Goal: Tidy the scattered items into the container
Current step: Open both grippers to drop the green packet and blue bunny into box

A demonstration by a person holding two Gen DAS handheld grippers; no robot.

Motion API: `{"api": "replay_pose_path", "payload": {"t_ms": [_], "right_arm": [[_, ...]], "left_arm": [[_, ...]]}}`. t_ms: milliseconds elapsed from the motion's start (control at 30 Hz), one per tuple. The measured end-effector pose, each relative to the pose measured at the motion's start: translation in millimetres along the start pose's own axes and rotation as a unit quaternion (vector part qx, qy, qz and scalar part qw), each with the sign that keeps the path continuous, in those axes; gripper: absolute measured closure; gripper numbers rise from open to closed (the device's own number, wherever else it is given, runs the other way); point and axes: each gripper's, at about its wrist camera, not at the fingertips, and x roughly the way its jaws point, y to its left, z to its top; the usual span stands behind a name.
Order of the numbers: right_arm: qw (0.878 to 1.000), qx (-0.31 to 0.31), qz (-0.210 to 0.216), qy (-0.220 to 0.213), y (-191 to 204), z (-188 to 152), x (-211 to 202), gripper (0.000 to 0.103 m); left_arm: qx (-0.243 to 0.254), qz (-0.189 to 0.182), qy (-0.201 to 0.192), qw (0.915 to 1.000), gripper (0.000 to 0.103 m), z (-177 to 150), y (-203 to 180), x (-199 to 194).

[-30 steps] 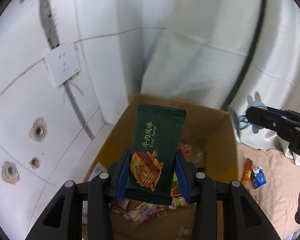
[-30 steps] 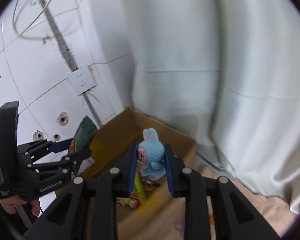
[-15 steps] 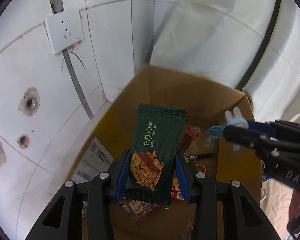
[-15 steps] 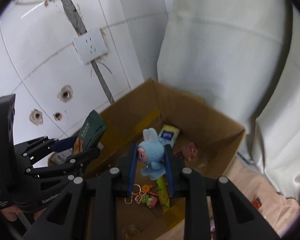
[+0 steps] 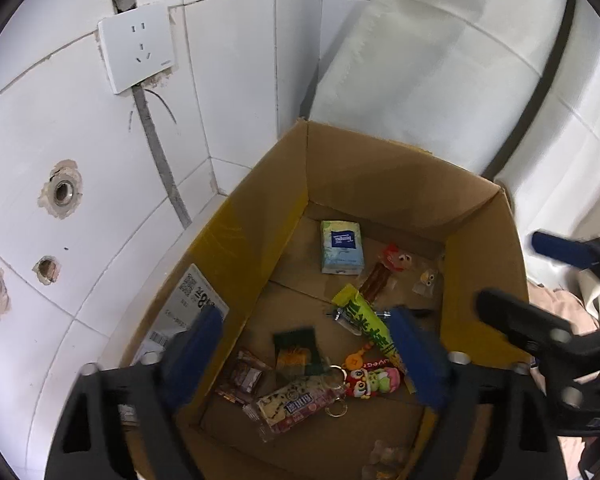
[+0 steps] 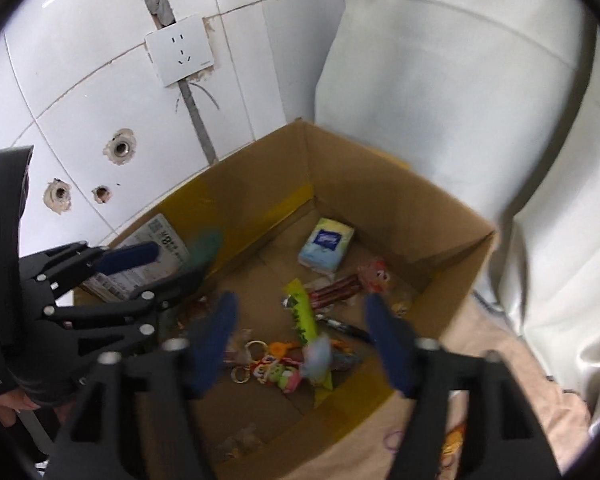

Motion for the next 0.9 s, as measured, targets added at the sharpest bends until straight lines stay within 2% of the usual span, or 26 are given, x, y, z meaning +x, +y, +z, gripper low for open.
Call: {"api": "replay_pose_path", "payload": {"t_ms": [33,100,233,433,567,733,900], "right_arm": [[1.000,-0.004,-0.013,-0.006,-1,0,-3,0.016],[0.999,-0.008,-0.032,-0.021,-3,0,-10,0.000],[0.997,-0.010,-0.061,-0.044,-13,-1,-24,0.000],[0.996,0.014,-0.077,-0.051,-34,-8,-38,0.000],[0.994,0.040,-0.082,-0.065,-52,-17,-59,0.000],[0.987,0.082,-0.101,-0.098,-83,-33,-101,0.000],[0.978,0.119,-0.133,-0.109,-120,-51,-144,0.000]], "left_arm": [[0.001,-0.004,0.005,1.0000,0.007,0,-1,1],[0.001,-0.002,0.005,1.0000,0.004,0,0,-3],[0.004,-0.001,0.012,0.9999,0.003,-1,-4,-3],[0.021,-0.011,0.010,0.9997,0.003,2,-21,-13],[0.025,-0.026,-0.010,0.9993,0.003,11,-41,-31],[0.050,-0.041,-0.035,0.9973,0.003,25,-82,-54],[0.073,-0.059,-0.063,0.9936,0.003,33,-131,-71]]}}
